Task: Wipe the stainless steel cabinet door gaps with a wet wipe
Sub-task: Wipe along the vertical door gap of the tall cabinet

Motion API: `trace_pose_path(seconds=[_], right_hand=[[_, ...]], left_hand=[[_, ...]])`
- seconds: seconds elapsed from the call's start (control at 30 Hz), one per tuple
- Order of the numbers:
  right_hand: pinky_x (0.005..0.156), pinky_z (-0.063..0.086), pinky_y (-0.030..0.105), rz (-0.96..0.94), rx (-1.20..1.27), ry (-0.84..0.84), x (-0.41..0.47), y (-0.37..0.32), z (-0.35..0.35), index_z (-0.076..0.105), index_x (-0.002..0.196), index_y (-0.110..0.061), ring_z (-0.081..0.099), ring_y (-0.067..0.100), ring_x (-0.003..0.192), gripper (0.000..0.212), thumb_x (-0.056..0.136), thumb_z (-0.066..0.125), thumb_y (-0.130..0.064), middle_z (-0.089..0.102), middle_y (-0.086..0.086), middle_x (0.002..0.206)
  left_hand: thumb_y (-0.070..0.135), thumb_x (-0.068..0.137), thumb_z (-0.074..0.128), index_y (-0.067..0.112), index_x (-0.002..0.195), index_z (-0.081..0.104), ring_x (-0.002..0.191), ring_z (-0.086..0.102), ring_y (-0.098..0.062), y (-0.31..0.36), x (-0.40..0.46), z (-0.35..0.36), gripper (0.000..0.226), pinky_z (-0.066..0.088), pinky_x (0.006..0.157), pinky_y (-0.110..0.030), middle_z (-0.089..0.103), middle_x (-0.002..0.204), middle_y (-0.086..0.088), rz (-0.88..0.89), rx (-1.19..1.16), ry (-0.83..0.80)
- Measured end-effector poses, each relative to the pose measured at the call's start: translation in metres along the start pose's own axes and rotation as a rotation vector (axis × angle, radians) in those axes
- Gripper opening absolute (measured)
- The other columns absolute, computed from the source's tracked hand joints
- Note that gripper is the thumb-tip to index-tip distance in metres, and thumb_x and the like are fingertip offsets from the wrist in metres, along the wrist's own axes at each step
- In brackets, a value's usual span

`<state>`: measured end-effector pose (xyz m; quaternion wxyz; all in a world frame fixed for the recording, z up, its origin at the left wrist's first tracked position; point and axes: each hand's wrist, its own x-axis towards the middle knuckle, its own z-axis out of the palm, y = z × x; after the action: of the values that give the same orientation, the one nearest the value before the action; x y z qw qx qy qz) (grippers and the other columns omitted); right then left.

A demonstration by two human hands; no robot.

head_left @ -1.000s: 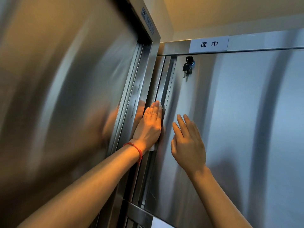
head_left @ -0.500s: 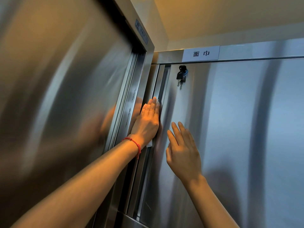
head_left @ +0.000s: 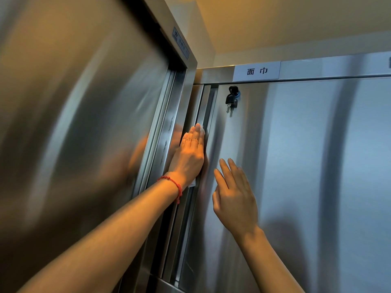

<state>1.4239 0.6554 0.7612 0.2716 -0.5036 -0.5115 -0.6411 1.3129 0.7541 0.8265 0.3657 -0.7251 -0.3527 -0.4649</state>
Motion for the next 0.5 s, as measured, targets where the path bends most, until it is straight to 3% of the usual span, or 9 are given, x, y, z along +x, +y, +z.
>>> trace_pose_path(seconds=[0.2,0.3,0.37,0.5], right_hand=[[0.103,0.030,0.050,-0.001,0.010,-0.008,0.000,0.000,0.000,0.067,0.115,-0.002,0.052,0.035,0.122,0.051,0.067,0.079,-0.016,0.059,0.018,0.127],[0.104,0.030,0.050,0.002,0.015,-0.011,0.000,-0.001,-0.001,0.067,0.115,-0.002,0.051,0.035,0.123,0.051,0.067,0.079,-0.015,0.059,0.018,0.127],[0.103,0.031,0.050,0.004,0.026,-0.008,-0.001,-0.001,-0.002,0.067,0.115,-0.002,0.052,0.035,0.123,0.050,0.068,0.078,-0.014,0.059,0.019,0.127],[0.103,0.033,0.050,0.001,0.041,-0.010,-0.001,0.000,-0.001,0.067,0.115,-0.001,0.052,0.036,0.123,0.049,0.068,0.078,-0.013,0.059,0.019,0.127]], left_hand=[[0.002,0.100,0.009,-0.010,0.133,-0.023,0.141,-0.004,-0.039,0.004,-0.015,0.004,0.047,0.001,0.116,-0.042,-0.009,0.149,-0.031,0.012,0.099,0.057],[0.000,0.094,0.005,-0.009,0.138,0.001,0.139,0.019,-0.034,0.008,-0.029,0.012,0.045,0.016,0.114,-0.038,0.016,0.150,-0.025,0.052,0.169,0.191],[0.003,0.091,0.009,0.003,0.139,0.021,0.134,0.036,-0.028,0.010,-0.037,0.015,0.050,0.030,0.111,-0.033,0.036,0.145,-0.017,0.067,0.172,0.298],[0.006,0.092,0.022,0.004,0.139,0.026,0.132,0.040,-0.027,0.011,-0.051,0.020,0.047,0.034,0.109,-0.032,0.040,0.143,-0.017,0.105,0.150,0.305]])
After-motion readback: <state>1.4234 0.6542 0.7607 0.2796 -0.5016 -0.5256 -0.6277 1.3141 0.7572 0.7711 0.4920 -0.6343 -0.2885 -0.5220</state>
